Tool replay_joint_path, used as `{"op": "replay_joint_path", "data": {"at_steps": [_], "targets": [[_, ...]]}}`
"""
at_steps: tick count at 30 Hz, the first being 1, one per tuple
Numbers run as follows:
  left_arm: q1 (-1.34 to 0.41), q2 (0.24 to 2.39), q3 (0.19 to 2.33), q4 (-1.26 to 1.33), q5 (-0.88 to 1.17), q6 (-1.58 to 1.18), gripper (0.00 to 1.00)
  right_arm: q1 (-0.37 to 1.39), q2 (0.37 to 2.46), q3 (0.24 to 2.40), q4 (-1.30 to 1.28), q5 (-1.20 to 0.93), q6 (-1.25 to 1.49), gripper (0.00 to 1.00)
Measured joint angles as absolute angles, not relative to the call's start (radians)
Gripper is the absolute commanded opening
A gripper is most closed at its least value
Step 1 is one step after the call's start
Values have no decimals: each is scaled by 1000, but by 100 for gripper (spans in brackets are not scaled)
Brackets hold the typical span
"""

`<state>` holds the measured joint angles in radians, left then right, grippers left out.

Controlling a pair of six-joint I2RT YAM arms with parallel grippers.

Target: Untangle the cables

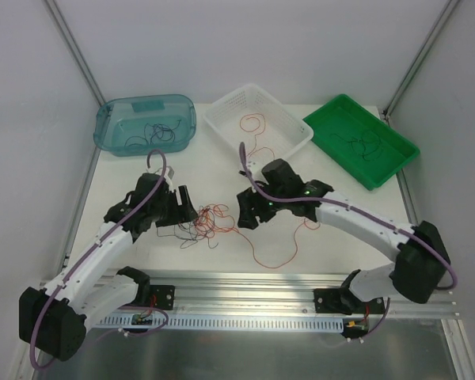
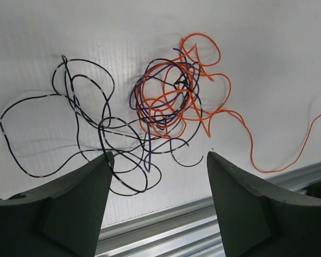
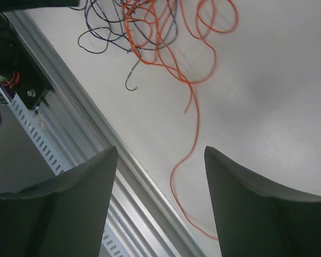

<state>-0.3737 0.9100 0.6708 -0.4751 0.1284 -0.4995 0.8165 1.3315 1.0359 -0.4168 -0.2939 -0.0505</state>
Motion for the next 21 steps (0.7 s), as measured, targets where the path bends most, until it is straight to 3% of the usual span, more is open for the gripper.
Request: {"op": "replay_joint_path", "data": {"at_steps": [7, 14, 17, 21], "targets": [[-374, 992, 625, -426, 99, -575, 64, 923, 1660, 1144, -165, -375, -57, 60], [-374, 1056, 598, -351, 101, -612, 62, 935, 1826, 1222, -35, -400, -52, 53], [-373, 1089, 591, -321, 104, -620, 62, 941, 1858, 1247, -17, -409, -49, 45], [-373, 1114, 587, -296, 106, -627, 61, 950, 1888, 1264, 1, -410, -43, 28]]}}
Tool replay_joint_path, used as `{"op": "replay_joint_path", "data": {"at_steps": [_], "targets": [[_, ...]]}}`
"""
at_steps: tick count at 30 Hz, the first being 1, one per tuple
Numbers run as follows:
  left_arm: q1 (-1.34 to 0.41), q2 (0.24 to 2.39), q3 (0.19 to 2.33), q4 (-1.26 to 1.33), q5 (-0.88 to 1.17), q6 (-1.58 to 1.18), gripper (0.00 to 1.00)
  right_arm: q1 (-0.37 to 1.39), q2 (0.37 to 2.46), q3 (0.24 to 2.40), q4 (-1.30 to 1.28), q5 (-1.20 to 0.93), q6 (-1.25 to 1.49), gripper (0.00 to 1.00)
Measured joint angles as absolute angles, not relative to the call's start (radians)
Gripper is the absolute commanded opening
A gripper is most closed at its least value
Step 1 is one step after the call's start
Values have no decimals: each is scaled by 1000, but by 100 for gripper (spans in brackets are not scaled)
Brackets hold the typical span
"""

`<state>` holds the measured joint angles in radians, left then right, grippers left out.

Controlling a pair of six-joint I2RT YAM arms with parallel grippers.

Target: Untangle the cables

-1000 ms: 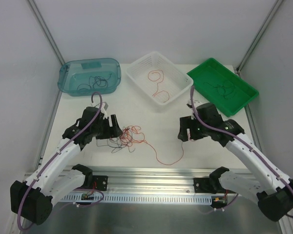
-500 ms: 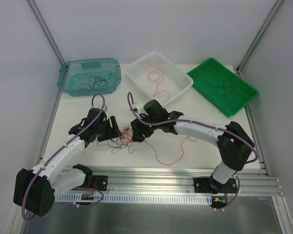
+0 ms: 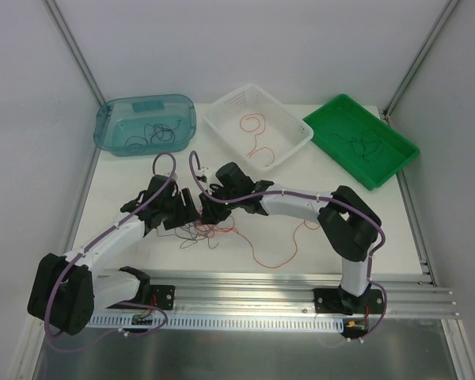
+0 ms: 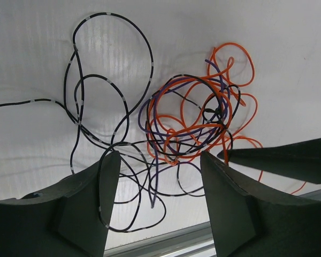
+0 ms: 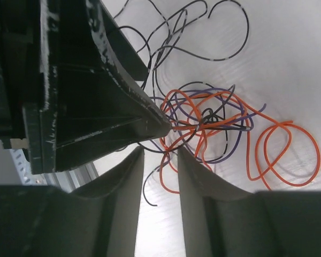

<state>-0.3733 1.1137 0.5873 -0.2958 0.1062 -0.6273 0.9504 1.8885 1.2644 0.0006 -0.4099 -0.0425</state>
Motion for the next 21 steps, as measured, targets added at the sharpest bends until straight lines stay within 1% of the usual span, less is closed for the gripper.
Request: {"op": "replay_joint_path", "data": {"at_steps": [2, 3, 6, 12, 15, 16, 17, 20, 21], "targets": [[-373, 1117, 585, -284, 112, -632, 61, 953, 1895, 1264, 0, -410, -40, 19], [-374, 1119, 584, -276, 116, -635, 60, 953, 1896, 1264, -1, -410, -39, 11], [-374, 1129, 579, -255, 126, -641, 59, 953, 1896, 1264, -2, -410, -38, 1], [-385, 1165, 562, -206, 149, -651, 57, 953, 1892, 1265, -22, -425, -43, 1], [-395, 1174, 556, -191, 153, -663, 50, 953, 1881, 1269, -43, -438, -44, 1], [-400, 1176, 556, -186, 154, -668, 47, 953, 1875, 1270, -45, -443, -45, 1], [-402, 1176, 556, -180, 155, -672, 36, 953, 1868, 1270, -49, -447, -46, 1], [-407, 1178, 556, -161, 152, -692, 18, 953, 1834, 1270, -64, -455, -50, 1], [-407, 1181, 556, -156, 150, -697, 6, 953, 1819, 1271, -68, -457, -53, 1]]}}
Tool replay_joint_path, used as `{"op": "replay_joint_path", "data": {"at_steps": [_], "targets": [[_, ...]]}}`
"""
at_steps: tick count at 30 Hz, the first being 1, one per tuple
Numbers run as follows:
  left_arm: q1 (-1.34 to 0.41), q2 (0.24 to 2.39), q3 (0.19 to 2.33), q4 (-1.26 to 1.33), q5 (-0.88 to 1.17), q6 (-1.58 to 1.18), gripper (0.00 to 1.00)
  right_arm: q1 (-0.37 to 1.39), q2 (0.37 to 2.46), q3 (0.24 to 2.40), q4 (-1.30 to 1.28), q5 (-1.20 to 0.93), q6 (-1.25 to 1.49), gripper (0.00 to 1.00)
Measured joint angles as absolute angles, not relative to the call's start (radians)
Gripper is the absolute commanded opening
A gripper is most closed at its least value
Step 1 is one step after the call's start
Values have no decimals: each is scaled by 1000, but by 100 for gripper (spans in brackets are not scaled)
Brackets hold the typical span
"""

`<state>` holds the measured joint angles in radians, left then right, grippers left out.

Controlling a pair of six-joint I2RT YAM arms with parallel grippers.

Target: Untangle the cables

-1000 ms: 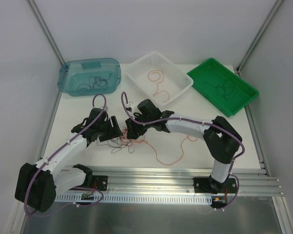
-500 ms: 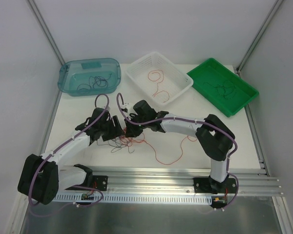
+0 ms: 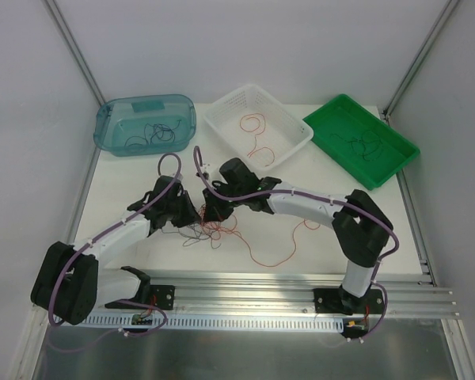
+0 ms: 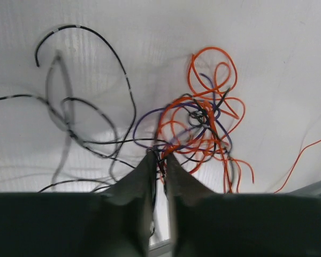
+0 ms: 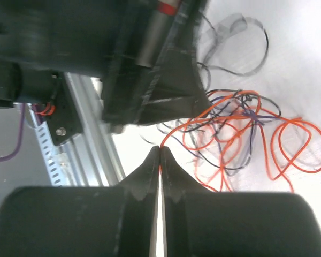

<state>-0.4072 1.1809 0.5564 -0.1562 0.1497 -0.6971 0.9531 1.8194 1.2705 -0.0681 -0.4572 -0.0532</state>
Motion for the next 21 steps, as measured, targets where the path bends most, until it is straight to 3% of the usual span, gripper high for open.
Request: {"op": "replay_joint_path", "data": {"at_steps": [1, 13, 21], "targets": [[-407, 1185, 556, -154, 146, -704, 0, 953, 1802, 1271, -73, -458, -56, 1], [-407, 1298, 556, -127, 81, -745, 0, 944, 1441, 1296, -261, -413, -147, 1], [-406, 1333, 563, -125, 38, -752, 0, 801, 1088, 1409, -422, -341, -215, 1]]}}
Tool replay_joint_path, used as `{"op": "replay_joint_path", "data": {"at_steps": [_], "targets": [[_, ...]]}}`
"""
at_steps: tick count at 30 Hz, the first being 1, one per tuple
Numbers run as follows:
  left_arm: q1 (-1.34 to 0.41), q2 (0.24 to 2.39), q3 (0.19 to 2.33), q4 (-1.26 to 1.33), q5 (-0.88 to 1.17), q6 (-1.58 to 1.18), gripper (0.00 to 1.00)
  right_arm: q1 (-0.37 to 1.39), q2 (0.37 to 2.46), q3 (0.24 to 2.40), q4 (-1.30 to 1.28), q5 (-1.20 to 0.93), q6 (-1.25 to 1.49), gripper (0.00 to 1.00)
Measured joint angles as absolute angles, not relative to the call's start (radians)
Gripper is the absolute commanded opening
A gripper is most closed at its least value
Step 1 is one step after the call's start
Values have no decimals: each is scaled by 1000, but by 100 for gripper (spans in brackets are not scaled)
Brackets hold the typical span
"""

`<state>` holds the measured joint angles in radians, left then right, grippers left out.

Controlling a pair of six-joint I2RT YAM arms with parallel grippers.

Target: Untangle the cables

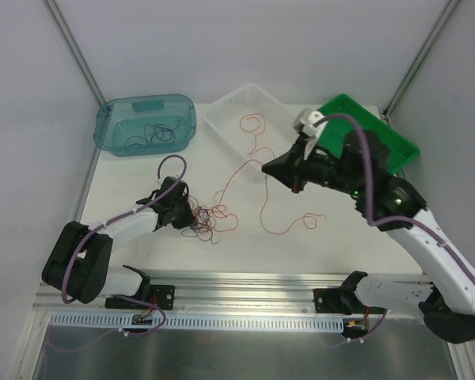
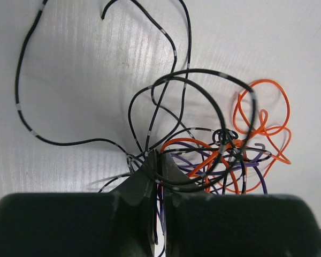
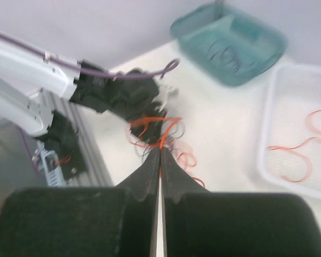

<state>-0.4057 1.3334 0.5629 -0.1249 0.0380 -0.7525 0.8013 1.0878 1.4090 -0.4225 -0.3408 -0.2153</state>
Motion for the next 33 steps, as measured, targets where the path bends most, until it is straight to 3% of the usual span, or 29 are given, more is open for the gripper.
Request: {"op": "replay_joint_path", "data": {"at_steps": [7, 14, 26, 27, 30, 31, 33], "targets": [[-392, 1334, 583, -161, -14, -744, 0, 687, 879, 1511, -516, -210, -271, 1], [-371, 1308, 609, -226, -62, -724, 1, 660, 843, 1469, -581, -88, -297, 1], [-371, 1075, 729, -360, -35, -577, 47, 548, 906, 871, -605, 192, -75, 3], [-371, 1055, 736, -372, -28, -563, 53, 533, 908, 840, -612, 207, -43, 5], [-371, 1004, 753, -404, 1, -533, 67, 499, 929, 786, -636, 240, 43, 28], [-371, 989, 759, -413, 11, -522, 71, 491, 942, 773, -644, 249, 69, 42], [-371, 963, 776, -433, 33, -503, 79, 478, 973, 752, -648, 262, 117, 53]]}}
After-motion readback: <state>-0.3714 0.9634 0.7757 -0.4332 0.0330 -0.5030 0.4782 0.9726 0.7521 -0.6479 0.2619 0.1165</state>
